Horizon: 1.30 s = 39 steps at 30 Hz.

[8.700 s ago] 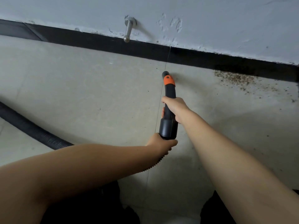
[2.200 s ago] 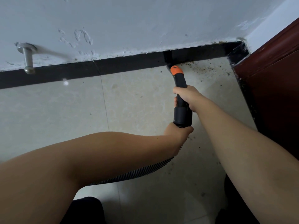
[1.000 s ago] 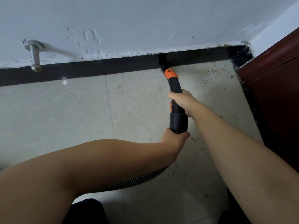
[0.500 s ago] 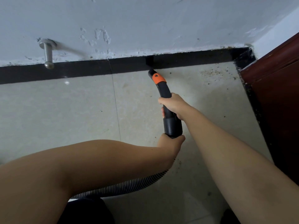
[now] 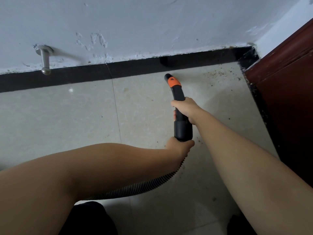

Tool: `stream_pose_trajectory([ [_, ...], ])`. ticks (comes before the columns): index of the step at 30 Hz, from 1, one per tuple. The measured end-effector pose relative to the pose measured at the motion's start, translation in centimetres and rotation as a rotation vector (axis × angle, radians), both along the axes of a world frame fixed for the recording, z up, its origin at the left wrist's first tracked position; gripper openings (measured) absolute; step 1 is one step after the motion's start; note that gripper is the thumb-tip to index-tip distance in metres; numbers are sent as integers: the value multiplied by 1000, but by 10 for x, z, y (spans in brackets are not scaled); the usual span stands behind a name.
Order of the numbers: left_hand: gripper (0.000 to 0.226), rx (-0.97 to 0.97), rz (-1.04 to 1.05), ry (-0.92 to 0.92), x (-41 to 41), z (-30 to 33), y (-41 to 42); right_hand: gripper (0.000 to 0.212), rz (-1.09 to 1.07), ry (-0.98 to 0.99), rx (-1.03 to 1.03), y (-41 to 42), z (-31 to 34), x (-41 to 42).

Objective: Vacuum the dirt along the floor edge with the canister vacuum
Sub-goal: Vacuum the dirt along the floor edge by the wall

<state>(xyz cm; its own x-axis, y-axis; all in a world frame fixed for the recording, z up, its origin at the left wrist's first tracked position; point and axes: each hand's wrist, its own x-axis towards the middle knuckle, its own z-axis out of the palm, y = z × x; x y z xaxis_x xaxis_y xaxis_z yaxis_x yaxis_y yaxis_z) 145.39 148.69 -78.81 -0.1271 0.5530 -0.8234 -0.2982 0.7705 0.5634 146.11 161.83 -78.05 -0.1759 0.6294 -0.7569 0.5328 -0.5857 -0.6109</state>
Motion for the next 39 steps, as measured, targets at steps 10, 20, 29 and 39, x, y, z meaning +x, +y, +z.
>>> stream_pose_trajectory([
  [10,41,36,-383,-32,50,7,26,16,-488,-58,89,15,-15,104],
  [20,25,26,-263,81,52,-8,38,14,-349,33,76,31,-22,85],
  [29,31,49,-351,95,37,-8,70,15,-446,14,86,56,-17,84],
  [39,42,50,-532,46,62,-1,66,18,-616,-65,97,46,-21,131],
])
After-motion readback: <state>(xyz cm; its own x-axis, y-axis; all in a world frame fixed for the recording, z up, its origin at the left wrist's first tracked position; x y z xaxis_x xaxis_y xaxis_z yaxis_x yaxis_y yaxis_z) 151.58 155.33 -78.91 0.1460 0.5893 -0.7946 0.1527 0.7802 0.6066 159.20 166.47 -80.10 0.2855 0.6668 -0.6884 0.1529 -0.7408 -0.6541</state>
